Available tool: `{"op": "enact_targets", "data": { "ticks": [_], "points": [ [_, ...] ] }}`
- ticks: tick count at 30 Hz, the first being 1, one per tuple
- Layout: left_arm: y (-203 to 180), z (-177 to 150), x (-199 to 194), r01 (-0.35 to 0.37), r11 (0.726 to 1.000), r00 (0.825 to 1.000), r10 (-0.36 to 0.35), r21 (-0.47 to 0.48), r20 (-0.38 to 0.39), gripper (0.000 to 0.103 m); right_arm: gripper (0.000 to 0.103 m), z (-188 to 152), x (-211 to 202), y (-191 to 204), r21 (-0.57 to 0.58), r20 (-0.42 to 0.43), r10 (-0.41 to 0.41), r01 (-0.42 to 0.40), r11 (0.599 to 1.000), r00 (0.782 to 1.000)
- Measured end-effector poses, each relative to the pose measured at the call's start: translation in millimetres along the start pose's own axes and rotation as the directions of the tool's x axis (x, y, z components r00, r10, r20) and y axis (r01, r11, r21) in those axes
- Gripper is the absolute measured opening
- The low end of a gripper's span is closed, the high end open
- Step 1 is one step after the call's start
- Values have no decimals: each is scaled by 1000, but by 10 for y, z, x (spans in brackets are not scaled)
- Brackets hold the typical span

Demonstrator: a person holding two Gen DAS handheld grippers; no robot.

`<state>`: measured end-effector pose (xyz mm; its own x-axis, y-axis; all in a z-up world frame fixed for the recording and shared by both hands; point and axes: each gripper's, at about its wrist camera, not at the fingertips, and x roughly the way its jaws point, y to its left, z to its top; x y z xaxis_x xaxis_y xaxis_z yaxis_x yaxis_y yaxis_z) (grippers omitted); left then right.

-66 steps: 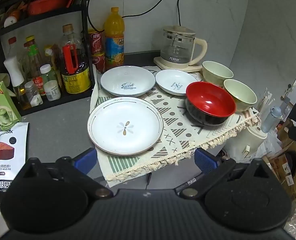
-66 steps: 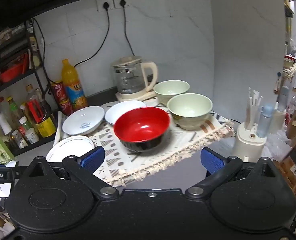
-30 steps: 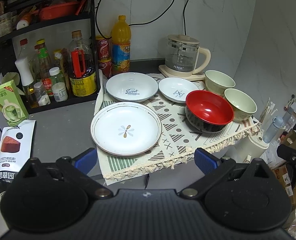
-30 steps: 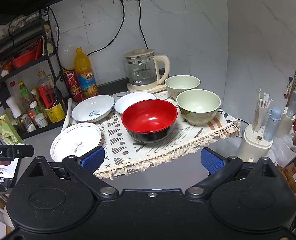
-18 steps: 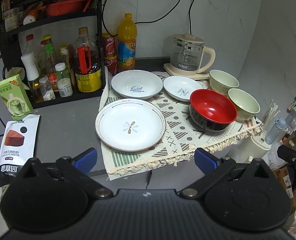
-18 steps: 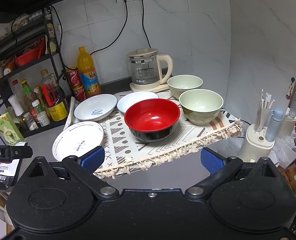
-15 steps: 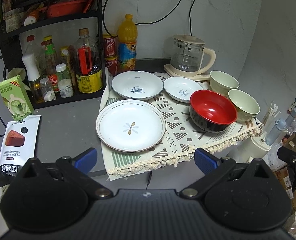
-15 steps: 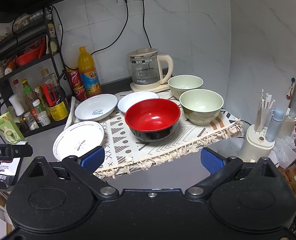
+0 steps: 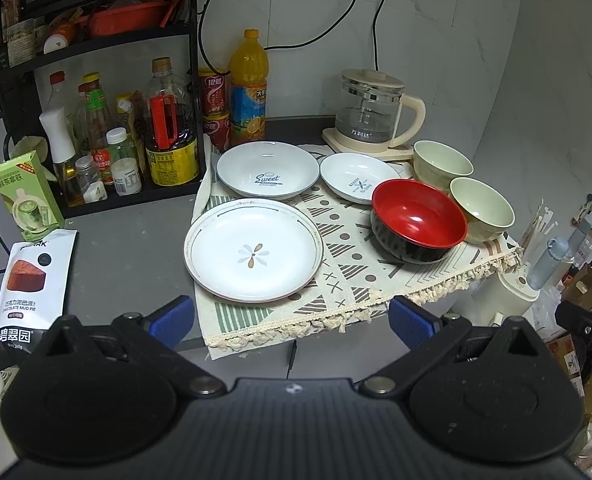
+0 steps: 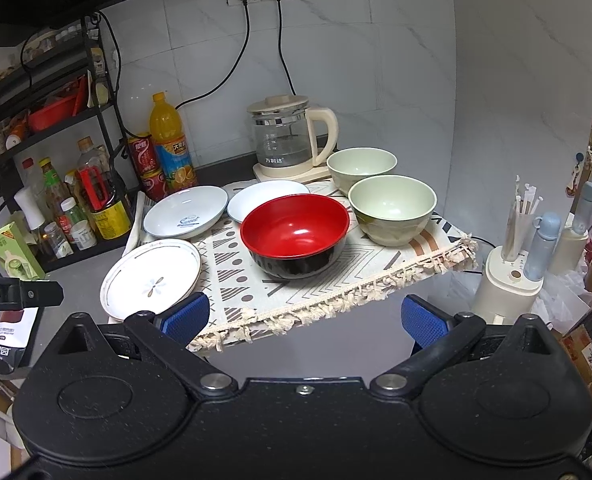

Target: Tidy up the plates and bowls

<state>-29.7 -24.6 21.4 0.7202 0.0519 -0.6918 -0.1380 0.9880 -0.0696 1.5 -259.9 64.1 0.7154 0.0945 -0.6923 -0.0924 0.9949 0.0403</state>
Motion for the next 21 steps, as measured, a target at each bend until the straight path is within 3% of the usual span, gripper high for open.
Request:
{"op": "enact_targets", "data": {
  "ticks": [21],
  "points": [
    [-100,168,195,-10,1000,1000,10,-13,-8,102,103,104,184,-76,-6,-11,-12,12,1000,1000]
  ]
}}
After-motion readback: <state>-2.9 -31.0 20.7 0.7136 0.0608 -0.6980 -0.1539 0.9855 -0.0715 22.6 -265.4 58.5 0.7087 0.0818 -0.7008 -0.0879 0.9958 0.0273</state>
